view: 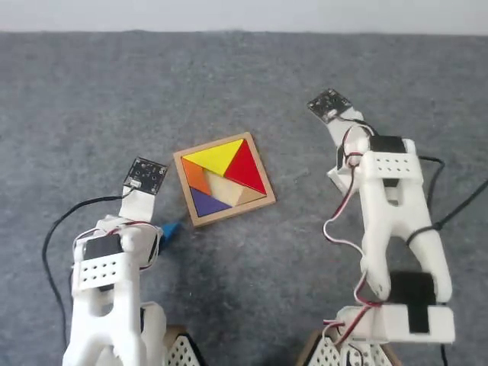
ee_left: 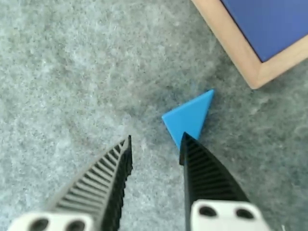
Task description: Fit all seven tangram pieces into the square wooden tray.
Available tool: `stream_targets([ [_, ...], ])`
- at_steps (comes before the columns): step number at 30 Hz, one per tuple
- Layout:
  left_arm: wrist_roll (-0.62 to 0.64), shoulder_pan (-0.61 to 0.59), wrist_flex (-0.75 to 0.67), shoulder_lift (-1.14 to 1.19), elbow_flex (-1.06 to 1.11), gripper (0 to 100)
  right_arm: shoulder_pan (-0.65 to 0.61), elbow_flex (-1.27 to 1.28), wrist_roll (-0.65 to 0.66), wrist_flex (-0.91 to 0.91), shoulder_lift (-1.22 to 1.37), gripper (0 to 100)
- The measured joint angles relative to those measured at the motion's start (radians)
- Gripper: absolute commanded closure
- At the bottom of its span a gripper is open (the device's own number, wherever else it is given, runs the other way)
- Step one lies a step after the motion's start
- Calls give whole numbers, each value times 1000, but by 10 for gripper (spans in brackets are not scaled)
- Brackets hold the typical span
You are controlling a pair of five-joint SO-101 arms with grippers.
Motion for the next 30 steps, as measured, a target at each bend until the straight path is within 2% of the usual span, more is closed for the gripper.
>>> stream_targets([
  [3, 0, 0, 0, 0, 0, 844, -5, -12, 77, -15, 110, 728],
  [7, 0, 0, 0, 0, 0, 844, 2, -115, 100, -8, 247, 742],
  [14, 0, 0, 0, 0, 0, 844, 21, -345, 104, 80, 456, 931],
  [18, 0, 0, 0, 0, 0, 844, 48, -448, 104, 180, 488, 991],
  [30, 0, 0, 0, 0, 0, 844, 26, -684, 68, 373, 489, 991],
])
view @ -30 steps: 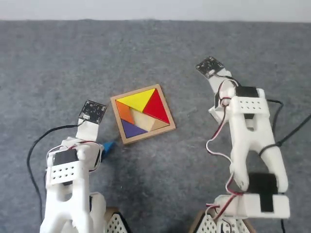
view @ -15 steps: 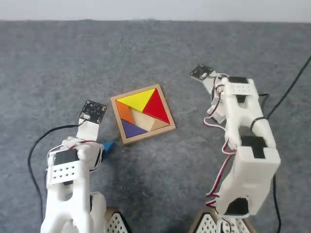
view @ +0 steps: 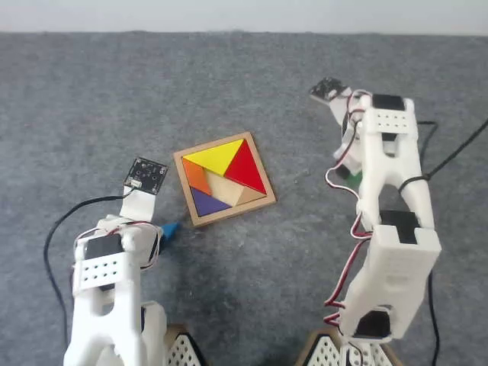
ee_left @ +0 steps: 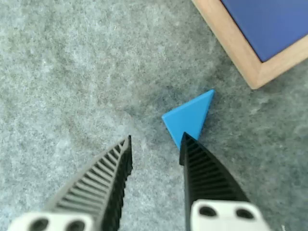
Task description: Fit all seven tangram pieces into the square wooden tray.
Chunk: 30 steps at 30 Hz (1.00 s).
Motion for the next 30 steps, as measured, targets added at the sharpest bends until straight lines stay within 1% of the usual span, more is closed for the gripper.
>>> stream_targets([
  [4, 0, 0, 0, 0, 0, 844, -95, -100, -38, 98, 0, 990],
  [9, 0, 0, 0, 0, 0, 844, -310, -130, -107, 120, 3, 990],
  [13, 0, 0, 0, 0, 0, 844, -506, -130, -183, 77, 20, 989],
  [17, 0, 0, 0, 0, 0, 844, -647, -130, -255, -6, 20, 989],
  [21, 0, 0, 0, 0, 0, 844, -704, -130, -310, -60, 83, 988],
  [26, 0, 0, 0, 0, 0, 844, -707, -130, -339, -74, 163, 988],
  [30, 0, 0, 0, 0, 0, 844, -707, -130, -342, -74, 172, 988],
])
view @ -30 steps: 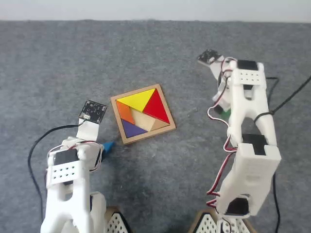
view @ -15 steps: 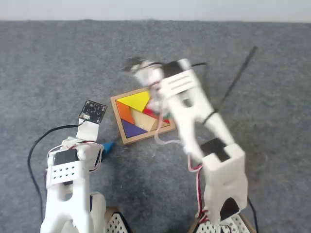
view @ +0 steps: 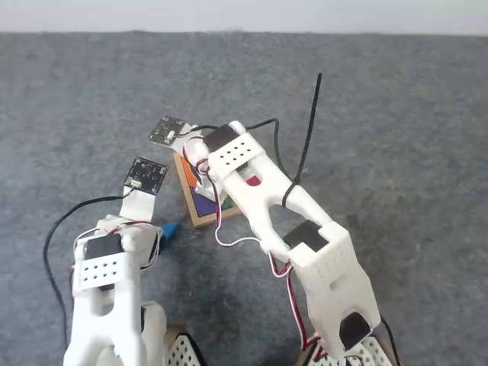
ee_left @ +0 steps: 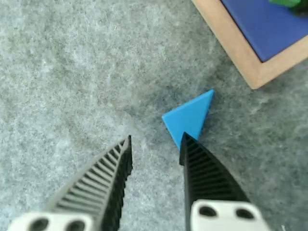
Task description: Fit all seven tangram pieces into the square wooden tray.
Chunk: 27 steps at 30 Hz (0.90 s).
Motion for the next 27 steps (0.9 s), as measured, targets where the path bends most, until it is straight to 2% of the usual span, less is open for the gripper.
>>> stream_targets([
  [9, 0, 0, 0, 0, 0, 844, 18, 0, 3, -15, 0, 988],
  [12, 0, 0, 0, 0, 0, 844, 37, 0, 58, -15, 0, 983],
  [20, 0, 0, 0, 0, 0, 844, 38, 0, 152, -15, 0, 803],
  [27, 0, 0, 0, 0, 0, 844, 37, 0, 180, 23, 0, 775],
])
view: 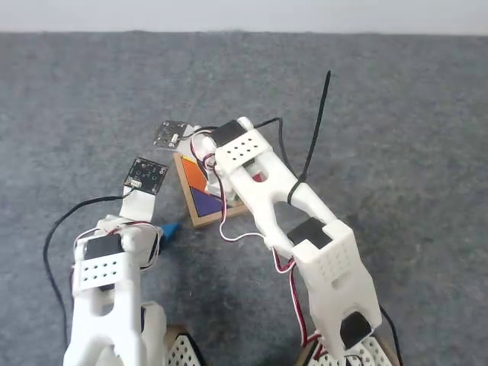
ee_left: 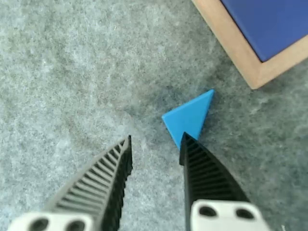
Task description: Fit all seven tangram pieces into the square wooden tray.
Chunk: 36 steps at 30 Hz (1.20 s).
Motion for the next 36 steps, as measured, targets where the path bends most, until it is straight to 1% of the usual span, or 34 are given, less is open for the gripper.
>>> stream_targets([
  [8, 0, 0, 0, 0, 0, 844, -11, 0, 2, 23, 0, 779],
  [11, 0, 0, 0, 0, 0, 844, 2, 0, -43, 23, -17, 781],
  [13, 0, 0, 0, 0, 0, 844, 20, 0, -83, 23, -52, 820],
  [17, 0, 0, 0, 0, 0, 844, 41, 0, -158, -5, -83, 998],
  [19, 0, 0, 0, 0, 0, 844, 38, 0, -176, -6, -83, 969],
  [21, 0, 0, 0, 0, 0, 844, 46, 0, -184, 8, -95, 996],
  [26, 0, 0, 0, 0, 0, 844, 138, 12, -187, 190, -233, 990],
  [29, 0, 0, 0, 0, 0, 844, 255, 124, -190, 204, -374, 990],
  [31, 0, 0, 0, 0, 0, 843, 345, 270, -190, 143, -485, 991],
  [34, 0, 0, 0, 0, 0, 823, 451, 568, -193, -41, -661, 990],
  [36, 0, 0, 0, 0, 0, 814, 489, 798, -193, -198, -770, 989],
])
